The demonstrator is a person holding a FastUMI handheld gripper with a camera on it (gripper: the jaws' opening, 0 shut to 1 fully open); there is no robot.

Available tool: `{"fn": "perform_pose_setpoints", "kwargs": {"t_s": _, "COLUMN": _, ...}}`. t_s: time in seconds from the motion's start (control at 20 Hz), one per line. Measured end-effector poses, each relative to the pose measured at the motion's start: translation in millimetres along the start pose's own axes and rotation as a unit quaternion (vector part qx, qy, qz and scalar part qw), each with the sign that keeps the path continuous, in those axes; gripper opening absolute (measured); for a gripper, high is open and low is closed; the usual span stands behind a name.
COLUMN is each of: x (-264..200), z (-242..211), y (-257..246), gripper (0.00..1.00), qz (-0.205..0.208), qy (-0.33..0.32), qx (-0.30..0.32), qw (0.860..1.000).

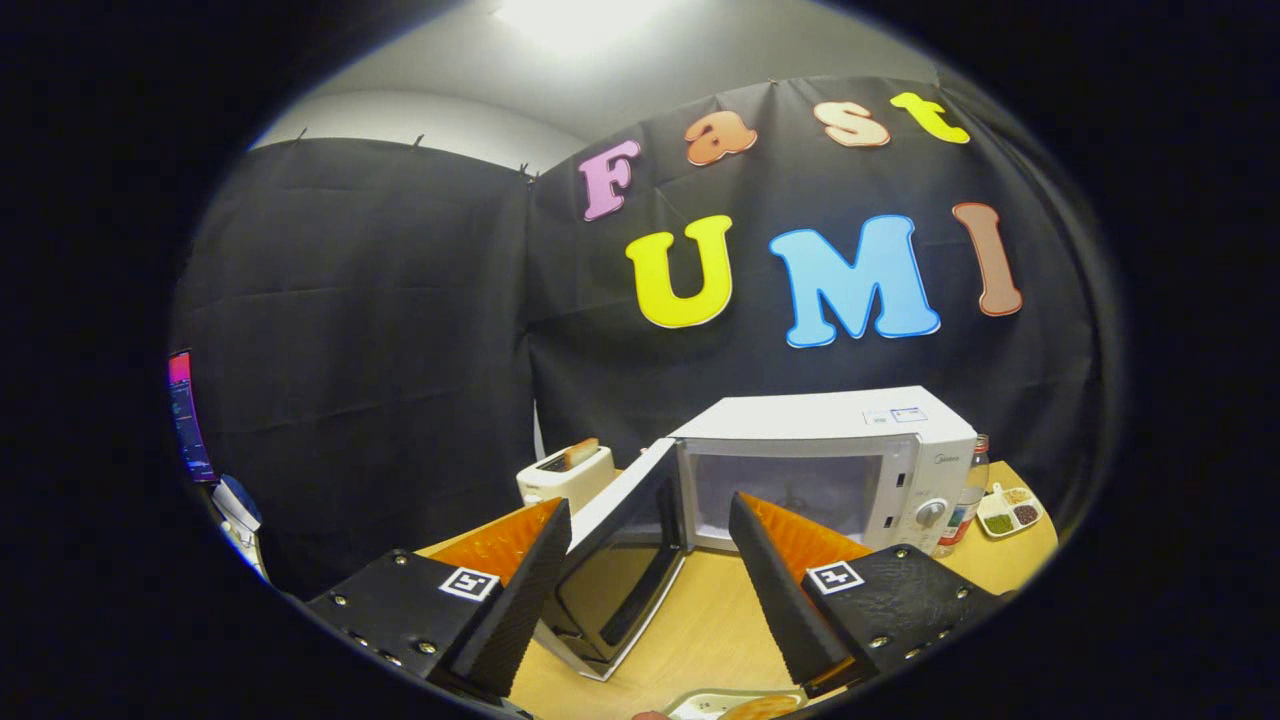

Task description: Open the microwave, put the food inside, and close the microwave door.

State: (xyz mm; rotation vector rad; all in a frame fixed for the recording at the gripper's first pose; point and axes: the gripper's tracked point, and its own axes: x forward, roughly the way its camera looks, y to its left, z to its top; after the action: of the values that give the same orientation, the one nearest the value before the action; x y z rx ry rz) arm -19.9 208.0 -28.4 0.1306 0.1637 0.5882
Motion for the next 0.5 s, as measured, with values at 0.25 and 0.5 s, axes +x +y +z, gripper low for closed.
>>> {"fn": "perform_pose_setpoints", "kwargs": {"t_s": 0.25, "x": 29, "z": -11, "y": -47, "gripper": 0.96, "qz": -0.036, "qy": 0.004, "qx": -0.001, "qw": 0.999}}
{"fn": "perform_pose_setpoints", "kwargs": {"t_s": 0.5, "x": 64, "z": -31, "y": -89, "gripper": 0.96, "qz": -0.064, "qy": 0.021, "qx": 0.005, "qw": 0.998}}
